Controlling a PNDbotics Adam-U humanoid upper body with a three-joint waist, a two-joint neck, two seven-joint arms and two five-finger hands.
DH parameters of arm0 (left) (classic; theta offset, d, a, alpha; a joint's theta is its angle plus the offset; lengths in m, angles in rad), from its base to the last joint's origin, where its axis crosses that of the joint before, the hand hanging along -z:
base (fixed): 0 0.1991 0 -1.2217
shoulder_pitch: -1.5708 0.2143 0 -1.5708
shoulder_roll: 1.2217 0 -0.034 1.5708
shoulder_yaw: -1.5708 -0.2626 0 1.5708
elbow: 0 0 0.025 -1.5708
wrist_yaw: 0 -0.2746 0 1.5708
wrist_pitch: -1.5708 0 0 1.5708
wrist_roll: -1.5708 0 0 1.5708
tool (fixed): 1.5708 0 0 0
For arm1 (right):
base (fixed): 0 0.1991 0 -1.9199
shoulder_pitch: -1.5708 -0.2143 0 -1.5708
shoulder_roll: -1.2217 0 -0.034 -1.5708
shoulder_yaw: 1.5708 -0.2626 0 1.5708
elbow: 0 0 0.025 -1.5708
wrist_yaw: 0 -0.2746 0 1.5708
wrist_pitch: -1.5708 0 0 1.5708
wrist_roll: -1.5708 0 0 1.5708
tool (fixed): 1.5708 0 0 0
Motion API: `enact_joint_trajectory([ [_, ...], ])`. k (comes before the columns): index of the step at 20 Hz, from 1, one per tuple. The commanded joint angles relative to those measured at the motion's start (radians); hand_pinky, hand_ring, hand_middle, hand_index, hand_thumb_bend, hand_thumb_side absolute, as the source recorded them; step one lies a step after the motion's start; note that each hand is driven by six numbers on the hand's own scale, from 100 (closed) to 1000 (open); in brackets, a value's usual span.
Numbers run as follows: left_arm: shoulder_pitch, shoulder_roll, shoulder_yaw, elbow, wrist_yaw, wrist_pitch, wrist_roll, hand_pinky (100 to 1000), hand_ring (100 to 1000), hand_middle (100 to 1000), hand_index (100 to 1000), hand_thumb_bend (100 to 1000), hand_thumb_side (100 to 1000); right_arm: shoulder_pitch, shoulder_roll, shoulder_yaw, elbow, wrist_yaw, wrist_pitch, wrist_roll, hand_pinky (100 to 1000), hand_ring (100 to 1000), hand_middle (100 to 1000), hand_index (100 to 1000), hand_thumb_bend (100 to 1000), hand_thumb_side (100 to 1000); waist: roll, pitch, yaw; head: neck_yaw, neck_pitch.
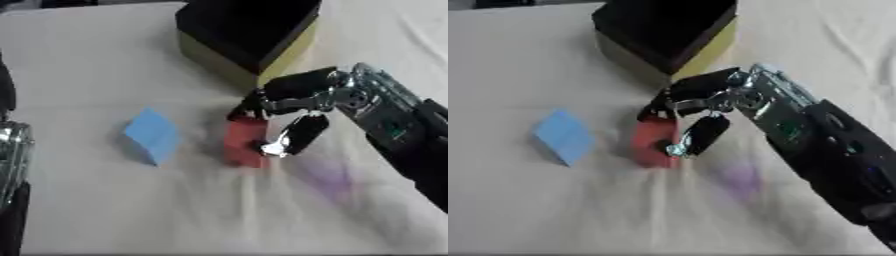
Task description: Pick up objects on the table and place them in the box.
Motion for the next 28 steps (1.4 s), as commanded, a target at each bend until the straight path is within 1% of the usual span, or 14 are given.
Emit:
enact_joint_trajectory([
  [1, -0.012, 0.009, 0.001, -0.017, 0.001, 0.002, -0.001, 689, 723, 673, 701, 100, 894, -0.01, -0.017, -0.008, -0.019, -0.021, -0.054, 0.063, 583, 655, 598, 688, 100, 578, -0.001, -0.016, 0.0, 0.0, 0.004],
  [8, -0.011, 0.009, 0.001, -0.017, -0.001, 0.004, -0.002, 689, 723, 673, 700, 100, 892, -0.02, -0.017, -0.022, -0.042, -0.023, -0.032, 0.014, 559, 617, 566, 648, 100, 503, -0.001, -0.016, -0.002, 0.0, 0.007],
  [10, -0.011, 0.008, 0.001, -0.017, -0.001, 0.005, -0.003, 690, 723, 673, 700, 100, 895, -0.022, -0.018, -0.023, -0.041, -0.016, -0.029, 0.003, 581, 634, 581, 664, 100, 556, -0.001, -0.016, -0.002, 0.001, 0.006],
  [11, -0.011, 0.008, 0.001, -0.017, -0.001, 0.006, -0.004, 690, 723, 673, 699, 100, 895, -0.022, -0.018, -0.023, -0.04, -0.012, -0.027, -0.001, 625, 670, 614, 700, 100, 598, -0.001, -0.016, -0.003, 0.001, 0.007],
  [12, -0.011, 0.008, 0.002, -0.017, -0.002, 0.006, -0.004, 690, 723, 673, 699, 100, 895, -0.023, -0.019, -0.025, -0.041, -0.008, -0.025, -0.008, 675, 712, 657, 742, 100, 679, -0.001, -0.016, -0.003, 0.002, 0.008],
  [13, -0.01, 0.008, 0.002, -0.017, -0.002, 0.006, -0.004, 690, 723, 673, 699, 100, 896, -0.023, -0.021, -0.028, -0.043, -0.001, -0.024, -0.016, 729, 760, 702, 827, 100, 770, -0.001, -0.016, -0.003, 0.003, 0.009],
  [16, -0.009, 0.008, 0.002, -0.017, -0.003, 0.008, -0.005, 689, 723, 673, 699, 100, 896, -0.025, -0.029, -0.035, -0.056, 0.024, -0.039, -0.03, 764, 840, 774, 895, 121, 873, -0.001, -0.016, -0.005, 0.004, 0.011],
  [21, -0.008, 0.008, 0.002, -0.017, -0.004, 0.011, -0.009, 689, 723, 673, 699, 100, 897, -0.033, -0.035, -0.048, -0.057, 0.048, -0.066, -0.033, 777, 867, 799, 958, 170, 908, 0.0, -0.017, -0.008, 0.004, 0.011],
  [22, -0.008, 0.008, 0.002, -0.017, -0.004, 0.011, -0.009, 689, 723, 673, 698, 100, 897, -0.033, -0.037, -0.048, -0.058, 0.051, -0.071, -0.032, 780, 873, 804, 969, 205, 924, 0.0, -0.017, -0.008, 0.005, 0.011],
  [23, -0.008, 0.009, 0.002, -0.017, -0.004, 0.011, -0.009, 689, 723, 673, 698, 100, 897, -0.033, -0.039, -0.047, -0.058, 0.053, -0.077, -0.03, 780, 874, 805, 969, 209, 927, 0.0, -0.017, -0.008, 0.005, 0.012],
  [24, -0.008, 0.009, 0.002, -0.017, -0.004, 0.012, -0.01, 689, 723, 672, 698, 100, 897, -0.033, -0.042, -0.046, -0.059, 0.053, -0.085, -0.025, 784, 882, 811, 979, 262, 961, 0.0, -0.017, -0.009, 0.005, 0.013],
  [25, -0.007, 0.01, 0.002, -0.017, -0.005, 0.012, -0.011, 689, 723, 672, 698, 100, 897, -0.034, -0.046, -0.045, -0.062, 0.051, -0.096, -0.016, 786, 884, 813, 983, 279, 971, 0.0, -0.017, -0.01, 0.006, 0.014],
  [27, -0.006, 0.011, 0.002, -0.017, -0.006, 0.014, -0.013, 688, 723, 672, 698, 100, 896, -0.04, -0.058, -0.041, -0.065, 0.047, -0.121, 0.009, 789, 890, 820, 998, 311, 947, 0.0, -0.019, -0.012, 0.008, 0.016],
  [28, -0.005, 0.011, 0.002, -0.017, -0.006, 0.014, -0.013, 688, 723, 672, 698, 100, 895, -0.043, -0.064, -0.039, -0.063, 0.045, -0.134, 0.022, 793, 893, 825, 1000, 316, 911, -0.001, -0.019, -0.013, 0.008, 0.016],
])
